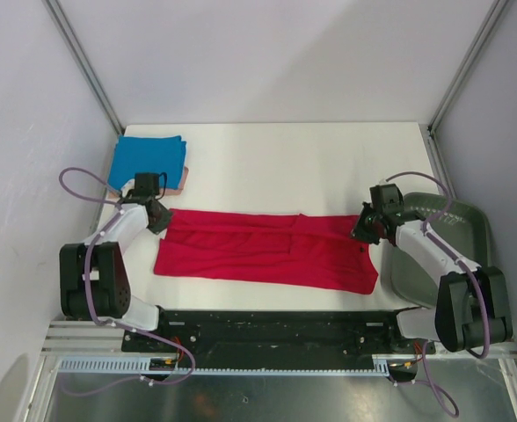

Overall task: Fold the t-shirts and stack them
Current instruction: Fold the other side of the tshirt into a rectangle

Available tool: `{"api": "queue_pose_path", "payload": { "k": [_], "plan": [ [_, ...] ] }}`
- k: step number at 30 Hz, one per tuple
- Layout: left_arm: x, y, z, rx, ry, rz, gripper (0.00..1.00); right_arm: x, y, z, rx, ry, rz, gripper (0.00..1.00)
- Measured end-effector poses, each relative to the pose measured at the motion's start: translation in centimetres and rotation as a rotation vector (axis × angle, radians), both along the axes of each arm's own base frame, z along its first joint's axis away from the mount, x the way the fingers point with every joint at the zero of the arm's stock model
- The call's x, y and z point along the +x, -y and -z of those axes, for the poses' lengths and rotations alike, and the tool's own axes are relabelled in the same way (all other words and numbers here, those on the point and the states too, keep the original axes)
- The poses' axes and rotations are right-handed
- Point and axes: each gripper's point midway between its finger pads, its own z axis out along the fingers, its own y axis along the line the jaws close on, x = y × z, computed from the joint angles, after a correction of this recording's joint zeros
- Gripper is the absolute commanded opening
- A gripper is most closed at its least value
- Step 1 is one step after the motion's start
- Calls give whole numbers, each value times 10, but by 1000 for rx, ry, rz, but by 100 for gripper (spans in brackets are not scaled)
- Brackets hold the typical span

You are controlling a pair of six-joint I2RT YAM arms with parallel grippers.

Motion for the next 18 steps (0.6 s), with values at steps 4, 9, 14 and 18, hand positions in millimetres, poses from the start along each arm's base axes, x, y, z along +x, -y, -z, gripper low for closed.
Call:
{"api": "queue_pose_path", "payload": {
  "k": [4,9,14,18],
  "plan": [
    [2,-2,-10,2,34,-5,0,-3,-3,0,-2,-8,-10,0],
    [-7,-3,-2,1,13,-11,2,-5,-8,1,-3,-9,-25,4],
    [-26,-3,16,-4,-47,-14,57,-14,-7,13,-1,-43,-19,39],
    [-32,-3,12,-4,-36,-13,65,-17,-7,16,-1,-51,-21,45]
  ]
}}
